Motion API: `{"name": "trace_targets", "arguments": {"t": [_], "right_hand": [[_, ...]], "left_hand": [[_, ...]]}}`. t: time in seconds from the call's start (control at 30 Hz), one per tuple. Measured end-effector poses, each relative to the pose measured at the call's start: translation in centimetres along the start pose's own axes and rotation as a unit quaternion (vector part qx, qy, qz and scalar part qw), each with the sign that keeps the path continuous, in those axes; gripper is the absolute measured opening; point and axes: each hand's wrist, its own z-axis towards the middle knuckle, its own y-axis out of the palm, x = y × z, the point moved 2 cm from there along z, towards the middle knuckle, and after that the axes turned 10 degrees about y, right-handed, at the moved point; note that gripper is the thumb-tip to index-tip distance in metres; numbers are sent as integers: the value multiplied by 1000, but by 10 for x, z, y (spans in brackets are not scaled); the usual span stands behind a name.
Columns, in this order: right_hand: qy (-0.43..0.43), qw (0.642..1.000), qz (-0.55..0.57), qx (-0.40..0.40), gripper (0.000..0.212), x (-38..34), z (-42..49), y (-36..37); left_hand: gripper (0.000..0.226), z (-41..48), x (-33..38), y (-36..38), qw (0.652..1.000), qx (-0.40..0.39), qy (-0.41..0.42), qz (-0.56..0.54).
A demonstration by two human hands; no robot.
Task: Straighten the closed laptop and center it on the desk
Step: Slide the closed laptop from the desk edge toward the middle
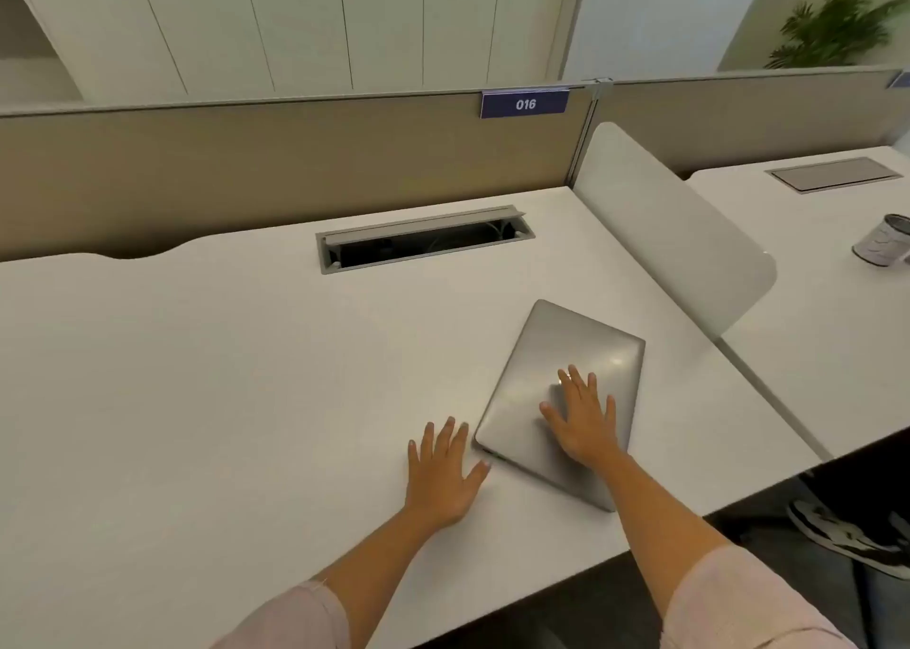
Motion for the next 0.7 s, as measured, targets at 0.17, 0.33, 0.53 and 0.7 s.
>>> {"name": "trace_targets", "arguments": {"t": [0.17, 0.33, 0.53, 0.7], "right_hand": [[31, 999, -7, -38, 67, 18, 30, -24], [21, 998, -33, -47, 68, 45, 66, -49], [5, 996, -43, -79, 69, 64, 103, -69], [-33, 991, -78, -99, 81, 78, 126, -78]], "left_hand": [[70, 15, 19, -1, 997, -10, -50, -63], [74, 22, 44, 5, 985, 41, -117, -123], [95, 31, 82, 22, 959, 131, -186, -168], [109, 38, 105, 28, 927, 148, -256, -231]]}}
